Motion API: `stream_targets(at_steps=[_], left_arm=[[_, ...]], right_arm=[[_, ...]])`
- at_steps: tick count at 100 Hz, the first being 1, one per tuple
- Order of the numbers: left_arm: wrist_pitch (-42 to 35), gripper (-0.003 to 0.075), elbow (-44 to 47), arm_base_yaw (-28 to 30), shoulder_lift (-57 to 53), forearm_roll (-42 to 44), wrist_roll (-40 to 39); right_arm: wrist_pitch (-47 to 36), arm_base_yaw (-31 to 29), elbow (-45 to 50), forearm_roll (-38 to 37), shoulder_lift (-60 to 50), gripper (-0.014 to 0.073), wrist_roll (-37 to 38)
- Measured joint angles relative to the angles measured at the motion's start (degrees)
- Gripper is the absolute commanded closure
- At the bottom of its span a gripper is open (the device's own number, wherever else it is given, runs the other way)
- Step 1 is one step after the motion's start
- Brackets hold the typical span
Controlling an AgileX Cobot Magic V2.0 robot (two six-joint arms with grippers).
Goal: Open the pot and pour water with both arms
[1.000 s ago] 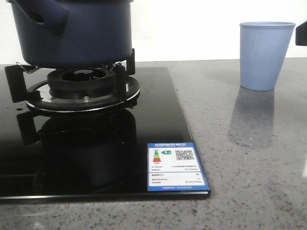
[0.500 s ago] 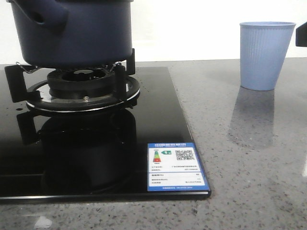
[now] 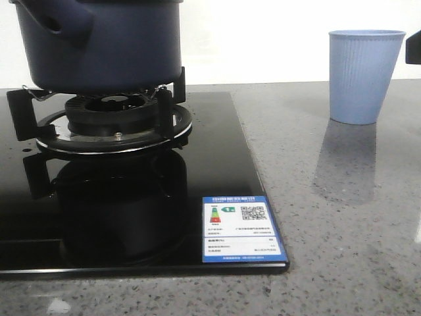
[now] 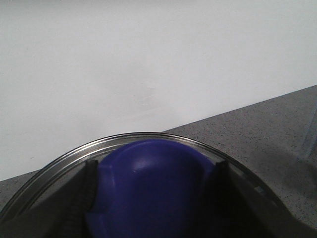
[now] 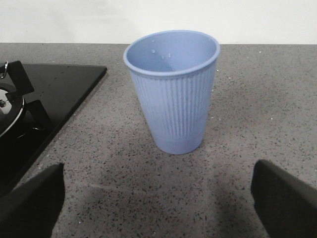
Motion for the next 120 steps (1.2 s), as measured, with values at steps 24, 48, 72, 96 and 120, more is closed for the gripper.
stream_targets(at_steps=[24,48,72,96,120], left_arm=[[0.0,0.0386,0.0,0.0,0.0,0.0,-0.83],[0.36,0.0386,-0.12,-0.63,1.3,0.0,-1.2],[0.36,0.0386,-0.12,-0.95,1.42,0.0,-1.41],[0.47,0.0317,-0.23,-0.95,1.54,0.0,-1.65],[0.33,0.0152,-0.49,-0.95,1.54,0.22,-1.65]], right_arm=[[0.0,0.0,0.0,0.0,0.0,-0.007,0.0],[0.0,0.0,0.0,0.0,0.0,-0.007,0.0],[0.09,0.0,0.0,0.0,0.0,-0.007,0.0],[0.09,0.0,0.0,0.0,0.0,-0.007,0.0],[0.09,0.0,0.0,0.0,0.0,-0.007,0.0]])
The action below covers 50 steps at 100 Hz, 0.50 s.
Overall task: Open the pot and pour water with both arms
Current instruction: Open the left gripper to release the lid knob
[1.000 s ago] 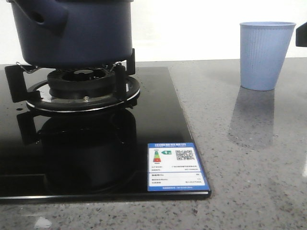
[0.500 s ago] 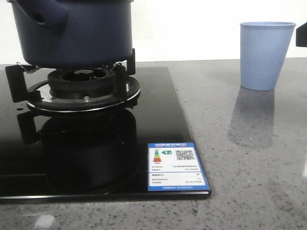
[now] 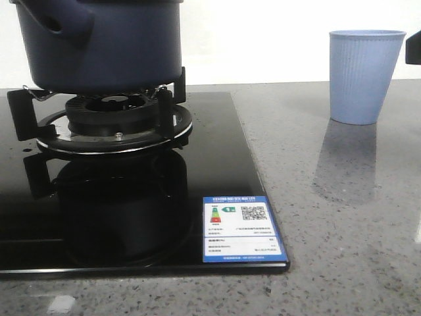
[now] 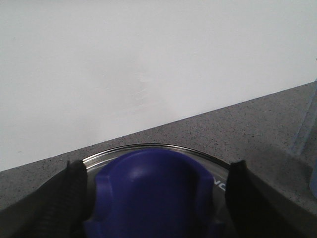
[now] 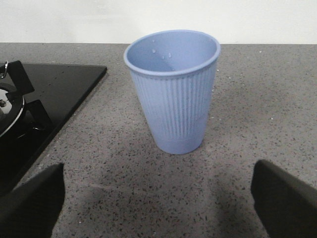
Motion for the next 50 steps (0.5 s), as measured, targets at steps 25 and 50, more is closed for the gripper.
stream_targets(at_steps=[25,50], left_arm=[[0.11,0.0153,0.0,0.0,-3.49,0.0,0.0],[4.46,0.0235,-0.09,4.49,-15.52,0.0,0.0]], right_arm=[[0.0,0.0,0.0,0.0,0.0,-0.007,0.08],[-1.52,0.0,0.0,0.0,-2.87,-0.0016,0.08]])
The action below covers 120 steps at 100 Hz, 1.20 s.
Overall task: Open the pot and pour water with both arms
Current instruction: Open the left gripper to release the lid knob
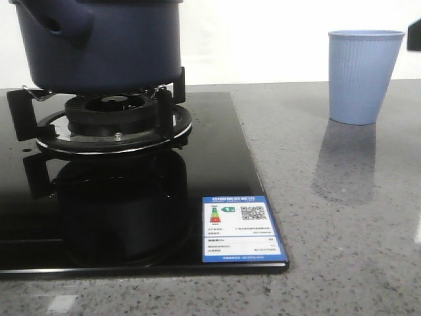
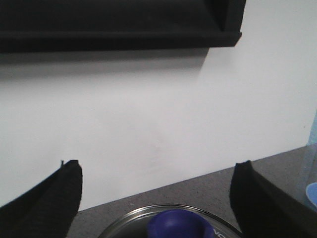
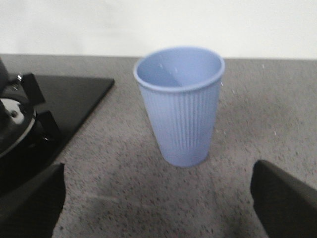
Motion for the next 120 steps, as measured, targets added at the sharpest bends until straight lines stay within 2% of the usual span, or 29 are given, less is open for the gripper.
stream_targets(at_steps=[7,14,22,24,26,29,53,81,99,120], left_arm=[[2.84,0.0355,0.0,2.57,-3.33,0.0,0.0],[5.92,0.0509,0.45,5.37,-6.48,0.0,0.0],[8.91,0.0706,2.13,8.49,-10.22,0.21,0.0],[9.45,0.074,2.8,9.16,-10.87,0.21,0.0],[9.84,0.0736,3.58,9.79,-11.86,0.21,0.0],[10.25,0.0739,4.76,10.48,-13.56,0.32,0.0],[10.11,0.0739,20.26,12.08,-28.95,0.4,0.0],[7.58,0.0739,40.83,12.08,-50.32,-1.19,0.0],[6.99,0.0739,45.77,12.08,-58.35,-3.12,0.0],[6.13,0.0739,46.03,12.08,-59.45,-3.43,0.0]], right_arm=[[-0.4,0.0,0.0,0.21,-2.07,0.0079,0.22],[-0.74,0.0,0.0,0.25,-4.42,0.0229,0.35],[-0.96,0.0,0.0,0.25,-7.18,0.0477,0.35],[-1.01,0.0,0.0,0.25,-7.83,0.0545,0.35],[-1.01,0.0,0.0,0.25,-8.28,0.0611,0.35],[-1.11,0.0,0.0,0.25,-9.41,0.0666,0.35],[0.49,0.0,1.46,-1.05,-16.12,0.066,1.64],[4.37,0.0,12.94,-1.05,-25.88,0.066,2.67],[4.58,0.0,14.52,-1.14,-27.05,0.066,2.8],[3.54,0.0,14.63,-1.14,-27.12,0.066,2.8]])
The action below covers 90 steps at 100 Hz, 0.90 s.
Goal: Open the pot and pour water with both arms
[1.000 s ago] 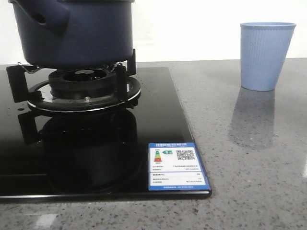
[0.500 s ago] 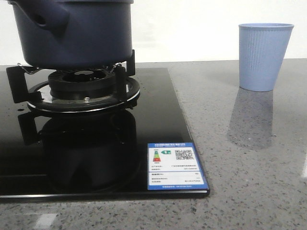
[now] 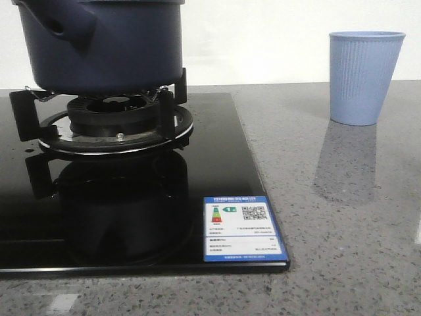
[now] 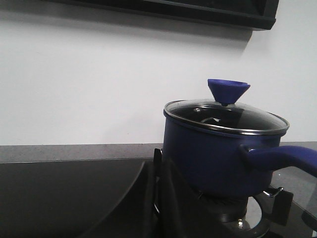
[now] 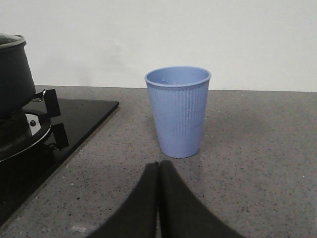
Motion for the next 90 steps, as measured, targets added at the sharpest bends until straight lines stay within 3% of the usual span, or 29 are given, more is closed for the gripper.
stream_targets(at_steps=[69,90], left_arm=[[-0.14,0.0739,0.15,0.0,0.0,-0.13,0.0],[-0.44,0.0739,3.36,2.69,0.0,8.18,-2.23]], right_arm=[[-0.23,0.0,0.0,0.0,0.0,0.066,0.0],[-0.33,0.0,0.0,0.0,0.0,0.066,0.0]])
